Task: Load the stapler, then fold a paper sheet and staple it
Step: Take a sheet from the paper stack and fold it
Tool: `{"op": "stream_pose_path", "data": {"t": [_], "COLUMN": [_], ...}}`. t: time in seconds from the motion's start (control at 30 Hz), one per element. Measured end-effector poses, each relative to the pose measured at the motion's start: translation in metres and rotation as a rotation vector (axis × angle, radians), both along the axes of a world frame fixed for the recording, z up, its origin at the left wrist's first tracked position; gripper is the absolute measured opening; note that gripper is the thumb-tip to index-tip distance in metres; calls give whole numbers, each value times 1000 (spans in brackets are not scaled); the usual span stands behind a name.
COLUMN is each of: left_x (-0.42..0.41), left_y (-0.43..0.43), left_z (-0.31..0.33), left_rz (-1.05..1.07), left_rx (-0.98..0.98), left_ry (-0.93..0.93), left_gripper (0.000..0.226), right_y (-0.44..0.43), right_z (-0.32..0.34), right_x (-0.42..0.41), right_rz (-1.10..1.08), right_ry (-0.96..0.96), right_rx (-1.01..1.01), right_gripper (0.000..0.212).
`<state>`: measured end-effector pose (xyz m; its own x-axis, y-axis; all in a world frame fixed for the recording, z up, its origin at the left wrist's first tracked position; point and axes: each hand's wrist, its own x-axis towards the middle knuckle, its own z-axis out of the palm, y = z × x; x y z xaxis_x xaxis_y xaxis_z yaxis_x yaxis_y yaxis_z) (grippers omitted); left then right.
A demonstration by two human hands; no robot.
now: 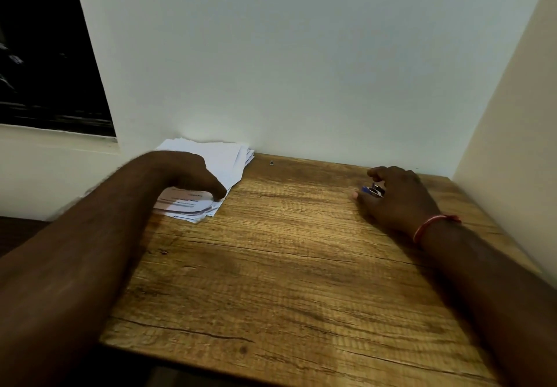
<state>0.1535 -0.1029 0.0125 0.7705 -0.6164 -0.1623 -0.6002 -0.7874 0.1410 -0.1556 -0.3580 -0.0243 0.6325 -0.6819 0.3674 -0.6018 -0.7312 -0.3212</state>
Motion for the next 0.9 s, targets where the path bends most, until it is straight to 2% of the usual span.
{"op": "stream_pose_path", "data": {"t": [0.33, 0.43, 0.57, 0.7, 0.8, 0.9], "left_x": [-25, -27, -22, -13, -10, -9], "left_y": [-12, -7, 6, 14, 17, 16], "left_z": [3, 8, 16, 23, 29, 31], "left_rz": [-18, -2, 15, 24, 39, 71], "left_rx": [50, 4, -82, -138, -193, -264], "left_ry": [28, 56, 54, 42, 17, -11], "left_gripper": [32, 27, 41, 30, 39, 24], "right_y": [0, 0, -2, 0, 0, -1], "right_z": [-2, -2, -2, -2, -3, -3], "right_x": [1, 0, -2, -1, 0, 2], "right_rz": [1, -9, -23, -15, -13, 13], "right_ry": [1, -3, -11, 0, 2, -2], "right_rx": [-7, -24, -44, -60, -72, -93], "right_gripper": [76, 76, 73, 72, 72, 72]}}
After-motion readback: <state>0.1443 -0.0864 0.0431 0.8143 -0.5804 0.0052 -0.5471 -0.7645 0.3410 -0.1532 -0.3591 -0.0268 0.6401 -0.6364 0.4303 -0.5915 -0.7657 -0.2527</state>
